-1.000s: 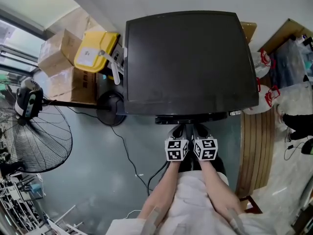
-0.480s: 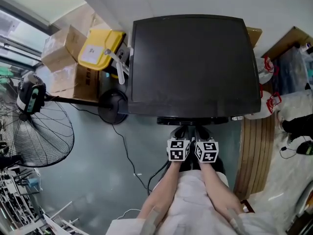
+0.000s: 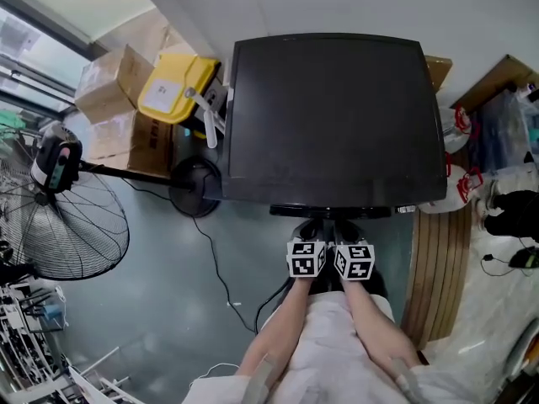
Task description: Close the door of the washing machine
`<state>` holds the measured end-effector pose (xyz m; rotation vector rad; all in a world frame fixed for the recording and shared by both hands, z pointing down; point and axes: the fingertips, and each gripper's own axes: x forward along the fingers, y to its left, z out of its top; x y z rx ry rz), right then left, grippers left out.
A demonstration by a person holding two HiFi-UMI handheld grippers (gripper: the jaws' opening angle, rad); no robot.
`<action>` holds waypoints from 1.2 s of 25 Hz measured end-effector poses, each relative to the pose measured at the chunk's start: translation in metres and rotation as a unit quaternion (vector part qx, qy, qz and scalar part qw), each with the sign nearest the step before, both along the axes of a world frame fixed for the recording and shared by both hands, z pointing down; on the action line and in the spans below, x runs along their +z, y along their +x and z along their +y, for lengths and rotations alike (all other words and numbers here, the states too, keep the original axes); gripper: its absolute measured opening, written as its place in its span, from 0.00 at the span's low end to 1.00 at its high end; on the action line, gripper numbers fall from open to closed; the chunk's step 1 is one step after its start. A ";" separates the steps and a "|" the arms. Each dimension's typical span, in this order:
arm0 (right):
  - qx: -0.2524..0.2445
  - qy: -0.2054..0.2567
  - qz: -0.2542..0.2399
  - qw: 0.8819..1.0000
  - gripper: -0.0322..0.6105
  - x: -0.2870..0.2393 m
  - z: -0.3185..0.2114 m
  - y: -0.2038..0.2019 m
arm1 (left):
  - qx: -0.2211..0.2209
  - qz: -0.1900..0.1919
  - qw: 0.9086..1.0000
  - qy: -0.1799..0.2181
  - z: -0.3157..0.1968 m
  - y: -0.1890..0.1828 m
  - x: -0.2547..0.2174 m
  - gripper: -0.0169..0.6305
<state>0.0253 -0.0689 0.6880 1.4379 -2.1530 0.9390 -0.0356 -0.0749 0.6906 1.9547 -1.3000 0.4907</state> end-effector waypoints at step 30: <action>-0.049 0.065 -0.017 0.997 0.05 -0.061 0.046 0.000 | -0.006 0.004 0.998 0.058 0.056 -0.038 -0.054 0.03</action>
